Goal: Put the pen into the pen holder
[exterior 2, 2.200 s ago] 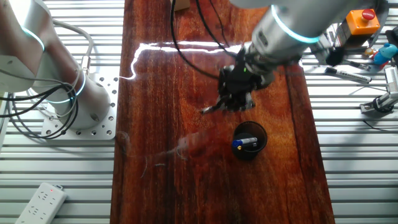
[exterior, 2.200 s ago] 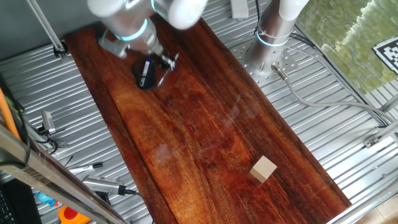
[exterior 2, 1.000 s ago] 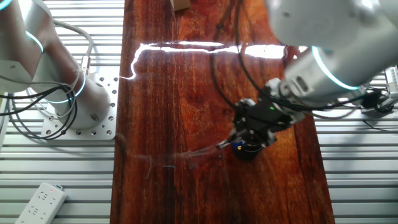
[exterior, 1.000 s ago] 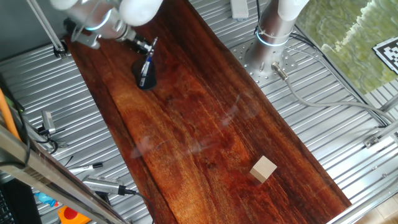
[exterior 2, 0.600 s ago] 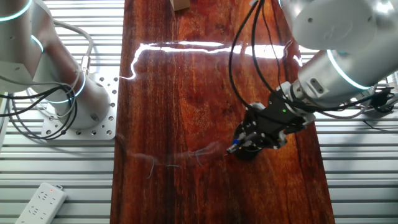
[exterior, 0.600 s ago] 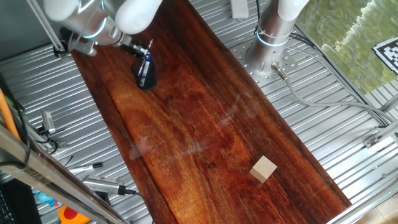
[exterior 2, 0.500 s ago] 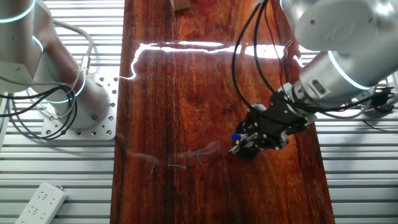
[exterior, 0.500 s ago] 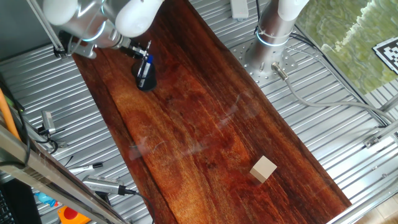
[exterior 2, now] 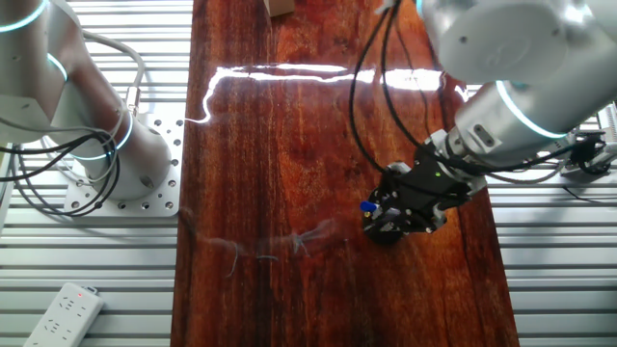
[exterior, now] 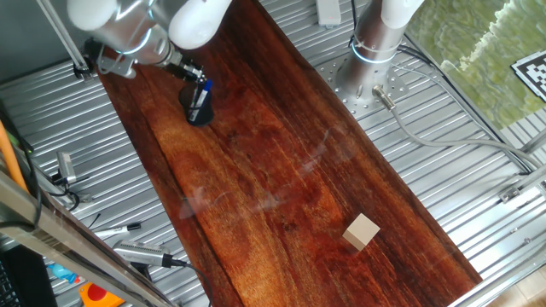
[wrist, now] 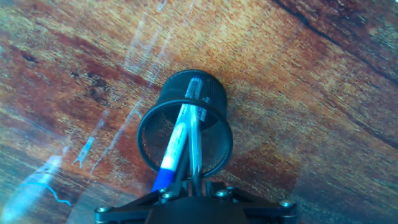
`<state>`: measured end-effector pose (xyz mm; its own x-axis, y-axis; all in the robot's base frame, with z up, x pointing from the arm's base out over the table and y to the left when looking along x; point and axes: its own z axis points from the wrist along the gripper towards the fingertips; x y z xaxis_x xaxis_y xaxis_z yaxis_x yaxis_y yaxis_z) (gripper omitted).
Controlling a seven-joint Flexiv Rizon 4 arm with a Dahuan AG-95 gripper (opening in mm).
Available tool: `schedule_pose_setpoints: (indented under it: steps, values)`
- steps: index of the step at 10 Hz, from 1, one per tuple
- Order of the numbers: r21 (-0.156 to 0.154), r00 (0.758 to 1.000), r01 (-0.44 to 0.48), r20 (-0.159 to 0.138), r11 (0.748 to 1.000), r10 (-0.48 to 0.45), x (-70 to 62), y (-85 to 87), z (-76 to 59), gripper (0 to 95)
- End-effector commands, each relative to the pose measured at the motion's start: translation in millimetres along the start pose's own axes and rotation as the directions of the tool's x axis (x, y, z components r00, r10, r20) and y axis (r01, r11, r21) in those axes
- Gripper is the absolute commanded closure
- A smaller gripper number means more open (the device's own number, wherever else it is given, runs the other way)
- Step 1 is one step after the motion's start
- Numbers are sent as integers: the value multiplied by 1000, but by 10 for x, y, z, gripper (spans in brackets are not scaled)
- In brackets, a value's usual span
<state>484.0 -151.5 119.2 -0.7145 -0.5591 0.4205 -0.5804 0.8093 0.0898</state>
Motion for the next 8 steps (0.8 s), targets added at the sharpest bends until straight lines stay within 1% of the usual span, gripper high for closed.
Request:
schedule_pose_setpoints:
  steps: [1,2,3,4,5,6,7,8]
  values:
    - [2,1000,-7,24,1000,7,1,-1,-59,380]
    - [-10,997,-35,73,999,36,1,-4,-194,570]
    - [-17,996,-34,81,999,36,-11,-15,-335,760]
    - [-21,990,-70,119,997,72,-21,-8,-455,760]
    - [-54,970,-149,185,987,156,-62,-8,-610,950]
    - [-73,953,-195,221,978,207,-129,-20,-694,950]
    - [-93,930,-250,253,964,266,-265,-27,-792,950]
    - [-110,915,-276,275,955,296,-341,-16,-827,950]
